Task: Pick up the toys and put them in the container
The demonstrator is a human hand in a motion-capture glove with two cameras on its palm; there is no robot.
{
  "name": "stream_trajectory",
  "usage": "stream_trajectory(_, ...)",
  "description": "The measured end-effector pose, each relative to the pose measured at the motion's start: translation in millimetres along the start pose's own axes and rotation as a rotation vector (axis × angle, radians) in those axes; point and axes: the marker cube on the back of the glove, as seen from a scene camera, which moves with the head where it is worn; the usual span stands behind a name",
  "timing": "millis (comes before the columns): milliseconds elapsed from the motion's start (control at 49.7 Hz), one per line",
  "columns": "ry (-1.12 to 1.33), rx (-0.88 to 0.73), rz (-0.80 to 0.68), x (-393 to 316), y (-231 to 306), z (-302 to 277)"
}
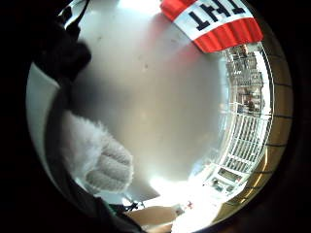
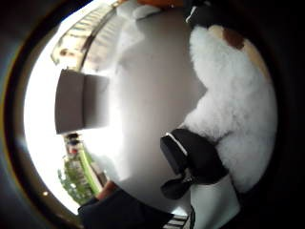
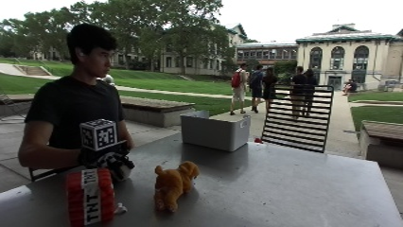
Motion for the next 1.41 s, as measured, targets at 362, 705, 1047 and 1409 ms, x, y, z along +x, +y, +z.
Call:
stream_trajectory(362,-0.037,0.003,-0.023,-8.0,-25.0,-32.7)
stream_trajectory(705,-0.043,0.123,-0.06,-77.4,-99.0,-183.3)
stream_trajectory(1047,-0.08,0.227,-0.171,-243.1,-123.4,-308.4)
stream_trajectory(1409,-0.071,0.23,-0.379,-478.3,-98.4,-317.2)
